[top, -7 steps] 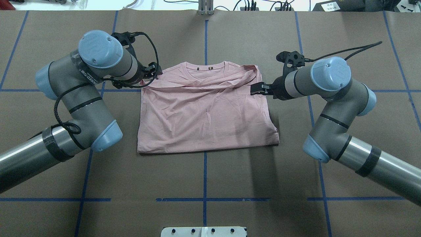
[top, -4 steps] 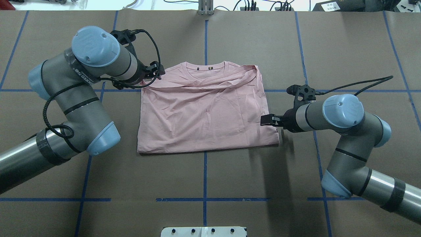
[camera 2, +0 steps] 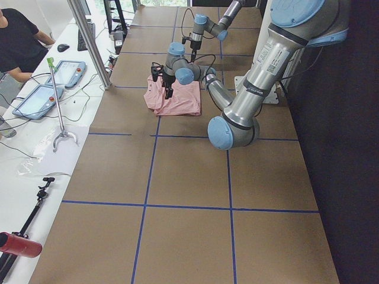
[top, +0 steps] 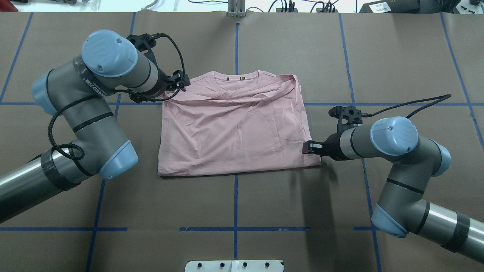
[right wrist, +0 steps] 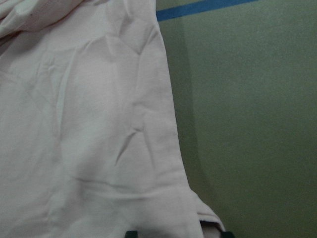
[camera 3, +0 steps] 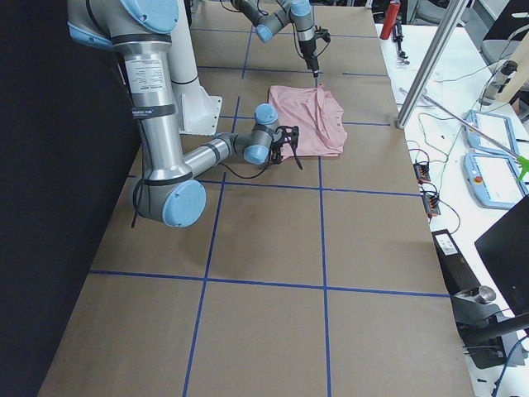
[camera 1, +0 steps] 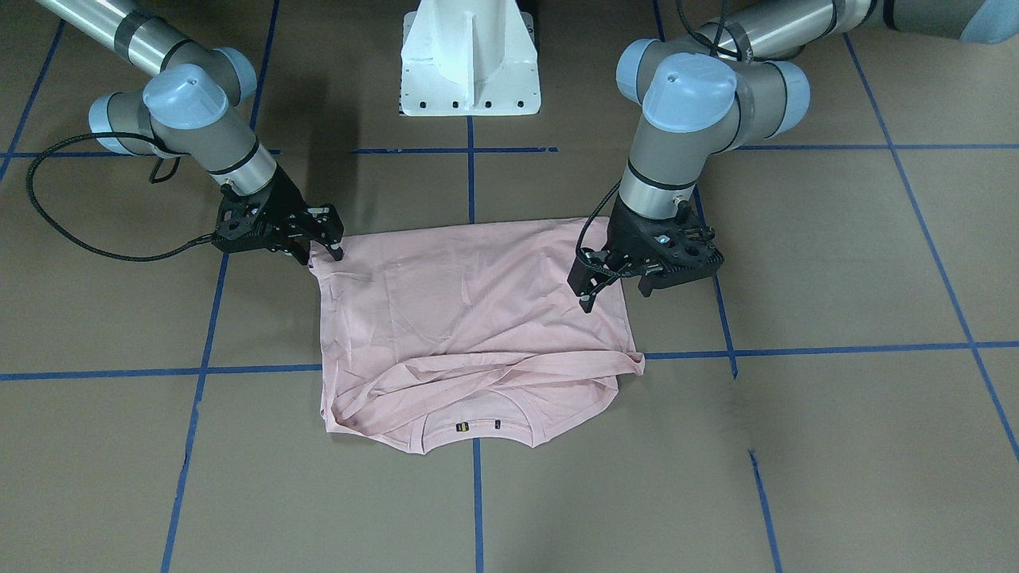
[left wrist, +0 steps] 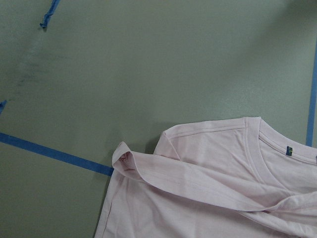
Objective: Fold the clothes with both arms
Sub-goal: 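Move the right gripper to the folded shirt's side edge nearest it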
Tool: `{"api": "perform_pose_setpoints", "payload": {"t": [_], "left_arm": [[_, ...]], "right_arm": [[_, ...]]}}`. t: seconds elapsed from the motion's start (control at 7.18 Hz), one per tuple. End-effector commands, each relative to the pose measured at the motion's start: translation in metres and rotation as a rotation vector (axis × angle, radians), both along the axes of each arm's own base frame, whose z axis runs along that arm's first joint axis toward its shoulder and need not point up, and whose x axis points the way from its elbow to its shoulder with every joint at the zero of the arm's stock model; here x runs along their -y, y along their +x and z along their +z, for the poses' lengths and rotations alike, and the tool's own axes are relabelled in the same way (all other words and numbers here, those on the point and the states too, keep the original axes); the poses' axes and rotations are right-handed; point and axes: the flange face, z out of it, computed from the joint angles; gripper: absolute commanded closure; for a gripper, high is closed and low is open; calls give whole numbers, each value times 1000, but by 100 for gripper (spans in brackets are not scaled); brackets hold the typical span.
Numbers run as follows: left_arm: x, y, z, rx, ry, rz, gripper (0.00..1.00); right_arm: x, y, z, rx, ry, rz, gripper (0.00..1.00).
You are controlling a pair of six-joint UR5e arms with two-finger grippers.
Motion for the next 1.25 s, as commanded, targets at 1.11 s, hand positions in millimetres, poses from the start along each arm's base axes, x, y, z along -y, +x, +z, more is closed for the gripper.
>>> {"api": "perform_pose_setpoints", "payload": {"t": [1.11], "left_arm": [[-11,6,6,-3,-13,1,0]], "right_arm": [[-152,30,4,-35,21,-167,100]]}}
